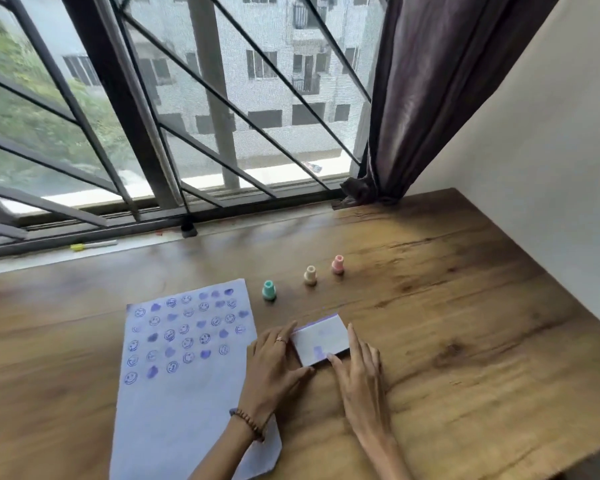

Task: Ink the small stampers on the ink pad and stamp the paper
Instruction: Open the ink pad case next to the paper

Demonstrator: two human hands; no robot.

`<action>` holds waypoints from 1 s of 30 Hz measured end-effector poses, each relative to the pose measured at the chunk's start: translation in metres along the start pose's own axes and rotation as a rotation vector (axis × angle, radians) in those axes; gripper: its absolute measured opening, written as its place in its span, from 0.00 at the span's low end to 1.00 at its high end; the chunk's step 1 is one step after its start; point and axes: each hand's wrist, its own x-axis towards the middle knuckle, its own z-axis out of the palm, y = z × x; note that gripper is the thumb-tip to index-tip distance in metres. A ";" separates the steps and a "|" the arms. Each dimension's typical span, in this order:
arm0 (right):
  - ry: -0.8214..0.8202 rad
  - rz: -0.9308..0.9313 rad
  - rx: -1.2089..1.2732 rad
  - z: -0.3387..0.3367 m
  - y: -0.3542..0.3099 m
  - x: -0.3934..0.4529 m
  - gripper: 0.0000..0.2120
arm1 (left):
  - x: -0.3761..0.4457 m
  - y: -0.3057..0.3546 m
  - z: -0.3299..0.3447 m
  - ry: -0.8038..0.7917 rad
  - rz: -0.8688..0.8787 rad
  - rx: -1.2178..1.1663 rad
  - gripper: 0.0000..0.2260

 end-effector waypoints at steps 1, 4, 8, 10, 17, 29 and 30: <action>0.031 0.014 -0.010 0.005 0.003 -0.006 0.39 | -0.005 -0.001 -0.004 0.002 -0.013 -0.011 0.35; 0.023 -0.015 -0.041 0.012 -0.003 -0.020 0.38 | -0.021 -0.008 -0.012 0.053 -0.011 0.016 0.33; 0.069 -0.022 -0.021 0.012 -0.007 -0.022 0.41 | -0.026 -0.010 -0.016 0.034 -0.034 0.021 0.36; 0.050 0.020 0.011 0.013 -0.007 -0.024 0.44 | -0.025 -0.012 -0.019 0.010 -0.059 0.005 0.37; 0.046 0.079 -0.052 0.025 -0.018 -0.028 0.51 | -0.025 -0.018 -0.026 0.008 -0.023 -0.027 0.29; 0.139 0.017 -0.147 0.030 -0.018 -0.028 0.49 | -0.026 -0.019 -0.026 0.015 -0.004 -0.040 0.27; 0.137 0.017 -0.138 0.030 -0.018 -0.029 0.48 | -0.026 -0.018 -0.025 0.017 -0.005 -0.037 0.27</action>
